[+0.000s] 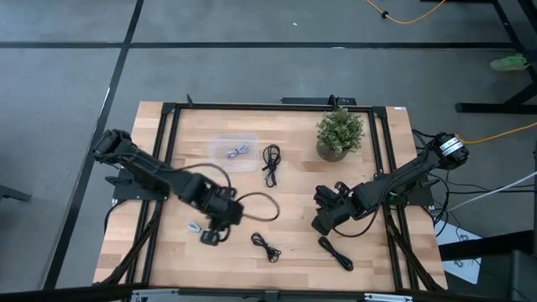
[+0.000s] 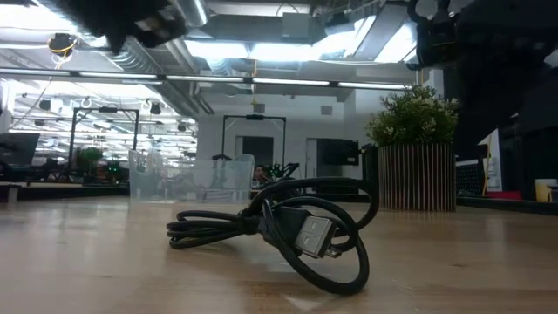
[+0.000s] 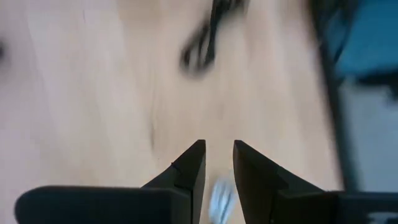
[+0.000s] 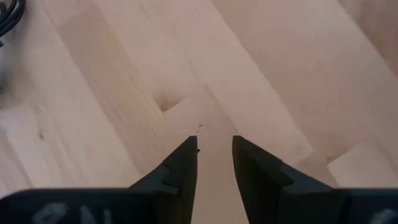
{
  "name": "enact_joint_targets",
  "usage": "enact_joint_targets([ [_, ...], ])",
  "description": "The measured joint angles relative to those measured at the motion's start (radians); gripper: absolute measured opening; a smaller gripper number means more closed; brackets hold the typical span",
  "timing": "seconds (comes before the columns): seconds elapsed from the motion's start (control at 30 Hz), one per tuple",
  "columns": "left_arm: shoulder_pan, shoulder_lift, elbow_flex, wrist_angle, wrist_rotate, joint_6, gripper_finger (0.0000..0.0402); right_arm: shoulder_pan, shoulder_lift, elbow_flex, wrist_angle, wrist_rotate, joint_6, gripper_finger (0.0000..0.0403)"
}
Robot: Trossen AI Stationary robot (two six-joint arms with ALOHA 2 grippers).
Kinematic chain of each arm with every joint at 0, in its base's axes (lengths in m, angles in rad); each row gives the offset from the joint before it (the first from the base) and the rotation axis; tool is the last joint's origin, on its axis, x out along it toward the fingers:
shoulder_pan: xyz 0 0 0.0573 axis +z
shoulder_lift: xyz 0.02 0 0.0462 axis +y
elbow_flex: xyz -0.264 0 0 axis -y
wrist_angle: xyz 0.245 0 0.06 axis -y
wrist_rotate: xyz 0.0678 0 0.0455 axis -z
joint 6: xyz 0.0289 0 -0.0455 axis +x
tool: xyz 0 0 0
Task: Pick and place USB-C Cables
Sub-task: Put the white USB cable into the transparent bin
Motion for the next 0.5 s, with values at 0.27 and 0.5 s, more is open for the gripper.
enact_joint_targets([
  [0.27,-0.160,0.000,-0.047,-0.083,-0.206,-0.199,0.0074,0.000,0.000,0.000,0.003,0.039,0.003,0.0106],
  [0.5,-0.239,0.005,-0.210,0.020,-0.210,-0.317,0.0074,0.000,0.000,0.000,0.003,0.039,0.001,0.0106],
])
